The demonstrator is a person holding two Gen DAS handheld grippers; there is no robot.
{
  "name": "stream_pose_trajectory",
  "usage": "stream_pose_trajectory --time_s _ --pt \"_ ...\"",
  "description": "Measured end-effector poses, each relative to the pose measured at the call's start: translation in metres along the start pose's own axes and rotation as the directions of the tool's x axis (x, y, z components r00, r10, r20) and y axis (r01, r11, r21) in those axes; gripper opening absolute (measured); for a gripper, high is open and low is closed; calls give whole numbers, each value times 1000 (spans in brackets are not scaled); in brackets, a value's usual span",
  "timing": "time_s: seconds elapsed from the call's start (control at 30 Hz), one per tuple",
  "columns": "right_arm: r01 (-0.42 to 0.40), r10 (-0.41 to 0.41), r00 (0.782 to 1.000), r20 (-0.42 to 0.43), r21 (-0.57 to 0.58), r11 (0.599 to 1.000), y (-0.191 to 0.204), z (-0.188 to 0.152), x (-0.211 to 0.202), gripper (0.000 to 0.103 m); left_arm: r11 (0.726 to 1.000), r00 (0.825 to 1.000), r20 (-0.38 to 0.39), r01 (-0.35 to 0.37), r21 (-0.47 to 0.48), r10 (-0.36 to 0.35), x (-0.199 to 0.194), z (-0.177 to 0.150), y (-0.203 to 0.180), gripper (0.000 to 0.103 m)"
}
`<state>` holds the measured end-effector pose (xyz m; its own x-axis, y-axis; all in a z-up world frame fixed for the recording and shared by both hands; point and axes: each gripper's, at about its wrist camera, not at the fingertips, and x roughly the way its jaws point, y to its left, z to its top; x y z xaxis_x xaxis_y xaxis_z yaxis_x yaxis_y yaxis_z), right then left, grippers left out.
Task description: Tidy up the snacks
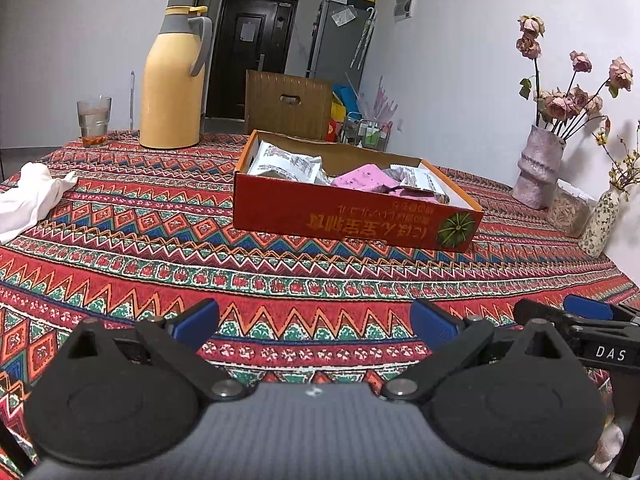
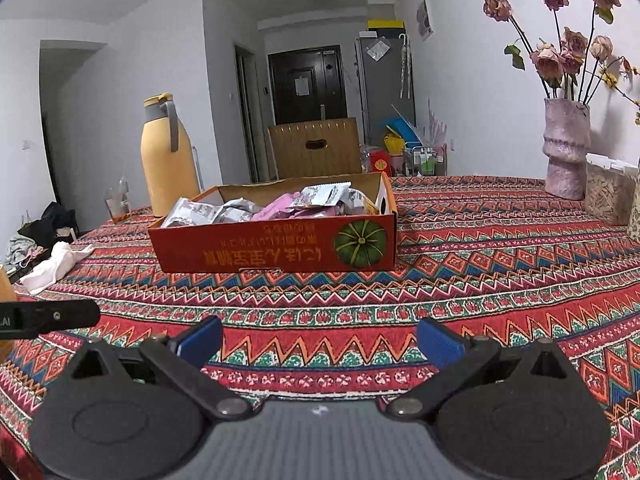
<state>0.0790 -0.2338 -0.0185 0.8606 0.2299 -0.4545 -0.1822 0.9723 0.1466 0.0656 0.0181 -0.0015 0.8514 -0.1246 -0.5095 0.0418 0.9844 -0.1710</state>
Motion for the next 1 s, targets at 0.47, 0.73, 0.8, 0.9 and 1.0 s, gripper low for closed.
stream_pose_trajectory --time_s 0.47,0.73,0.8,0.9,1.0 --pt "3 -3 1000 -24 -3 1000 1 -2 7 103 1000 1000 -8 5 -1 -5 4 -2 0 103" --pt "6 -6 999 -31 -2 1000 -1 -3 9 103 1000 1000 -10 5 4 -5 4 -2 -1 103" --pt "6 -6 999 -32 -1 1000 -1 -3 10 103 1000 1000 -11 6 4 -6 4 -2 -1 103" --pt "6 -6 999 -32 -2 1000 -1 -3 10 103 1000 1000 -11 6 5 -6 4 -2 -1 103" --pt "6 -6 999 -32 -2 1000 -1 -3 10 103 1000 1000 -11 5 5 -5 4 -2 -1 103"
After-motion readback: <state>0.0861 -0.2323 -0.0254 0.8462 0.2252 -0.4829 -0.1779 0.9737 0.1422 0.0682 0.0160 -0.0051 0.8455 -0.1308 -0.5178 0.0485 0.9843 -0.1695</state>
